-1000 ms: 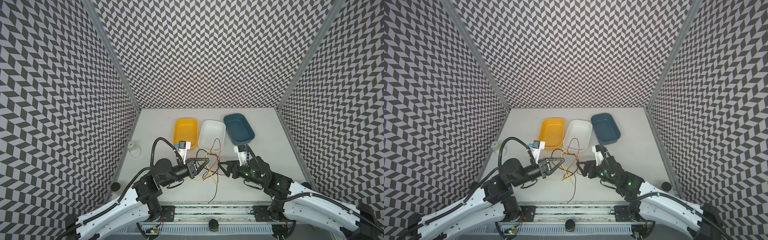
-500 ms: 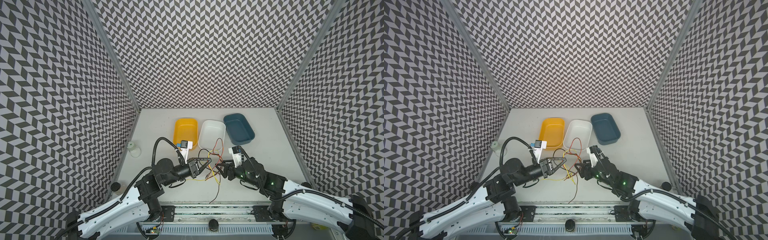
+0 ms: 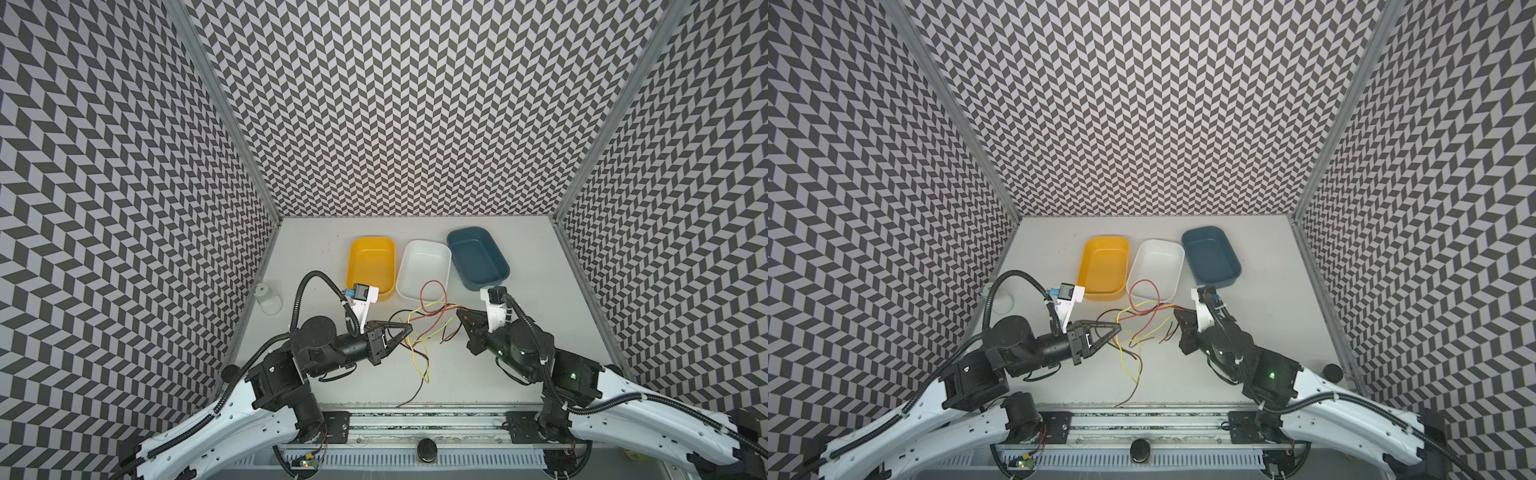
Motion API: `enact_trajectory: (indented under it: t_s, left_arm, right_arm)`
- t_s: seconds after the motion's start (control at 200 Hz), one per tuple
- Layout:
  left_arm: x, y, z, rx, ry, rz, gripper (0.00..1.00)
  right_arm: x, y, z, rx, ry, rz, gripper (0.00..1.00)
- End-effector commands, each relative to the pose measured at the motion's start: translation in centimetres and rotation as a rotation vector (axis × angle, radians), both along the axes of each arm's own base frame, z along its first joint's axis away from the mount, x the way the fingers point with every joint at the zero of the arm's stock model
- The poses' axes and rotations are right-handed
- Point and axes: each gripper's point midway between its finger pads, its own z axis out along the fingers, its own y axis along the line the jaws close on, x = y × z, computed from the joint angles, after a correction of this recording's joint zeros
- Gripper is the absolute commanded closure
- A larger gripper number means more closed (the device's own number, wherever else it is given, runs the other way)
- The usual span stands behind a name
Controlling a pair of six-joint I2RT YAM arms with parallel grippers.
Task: Untangle the cables
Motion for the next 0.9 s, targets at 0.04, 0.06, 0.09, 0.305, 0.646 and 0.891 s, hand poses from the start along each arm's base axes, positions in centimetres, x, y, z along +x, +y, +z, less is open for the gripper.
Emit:
enact_trajectory:
  t_s: [0.04, 0.06, 0.09, 0.305, 0.646, 0.891]
  left_arm:
    - [0.0, 1.2, 1.3, 0.078, -0.072, -0.034, 1.0]
    - [0.3, 1.4, 1.2, 0.091, -0.072, -0.027, 1.0]
    - [0.7, 1.7, 1.2, 0.104, -0.074, -0.016, 1.0]
    - [3.3, 2.9, 2.4, 0.153, -0.089, 0.014, 1.0]
    - [1.9, 1.5, 4.0, 0.064, -0.094, -0.125, 0.53]
    - [-2.0, -0.1, 3.8, -0.022, -0.07, -0.25, 0.13]
  right_arm:
    - [1.9, -6.4, 1.3, -0.188, -0.079, -0.295, 1.0]
    - [1.9, -6.7, 1.6, -0.206, -0.089, -0.303, 1.0]
    - [1.9, -7.2, 1.9, -0.224, -0.098, -0.321, 1.0]
    - [1.8, -9.1, 3.4, -0.321, -0.172, -0.388, 1.0]
    - [1.1, -8.1, 5.4, -0.313, -0.204, -0.295, 1.0]
    - [1.4, -6.7, 6.3, -0.306, -0.198, -0.25, 1.0]
